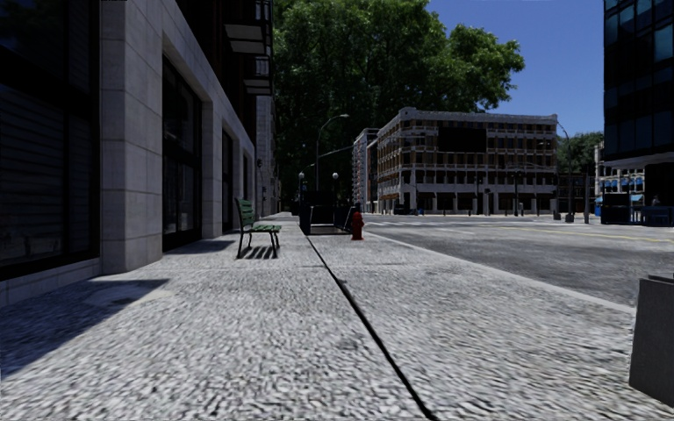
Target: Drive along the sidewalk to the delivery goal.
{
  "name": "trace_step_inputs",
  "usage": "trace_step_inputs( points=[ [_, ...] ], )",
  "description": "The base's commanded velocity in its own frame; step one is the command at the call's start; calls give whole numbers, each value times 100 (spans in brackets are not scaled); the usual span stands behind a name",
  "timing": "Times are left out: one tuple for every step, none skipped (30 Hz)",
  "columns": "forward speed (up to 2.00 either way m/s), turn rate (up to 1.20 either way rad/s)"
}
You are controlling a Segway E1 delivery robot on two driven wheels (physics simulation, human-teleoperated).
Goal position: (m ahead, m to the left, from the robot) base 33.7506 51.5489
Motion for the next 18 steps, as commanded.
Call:
trace_step_inputs(
  points=[
    [200, 0],
    [200, 0],
    [200, 0],
    [200, 0],
    [200, 0],
    [200, 0],
    [200, 0],
    [200, 0],
    [200, 0],
    [200, 0],
    [200, 0],
    [200, 0],
    [200, 0],
    [200, 0],
    [200, 0],
    [200, 0],
    [200, 0],
    [200, 0]
  ],
)
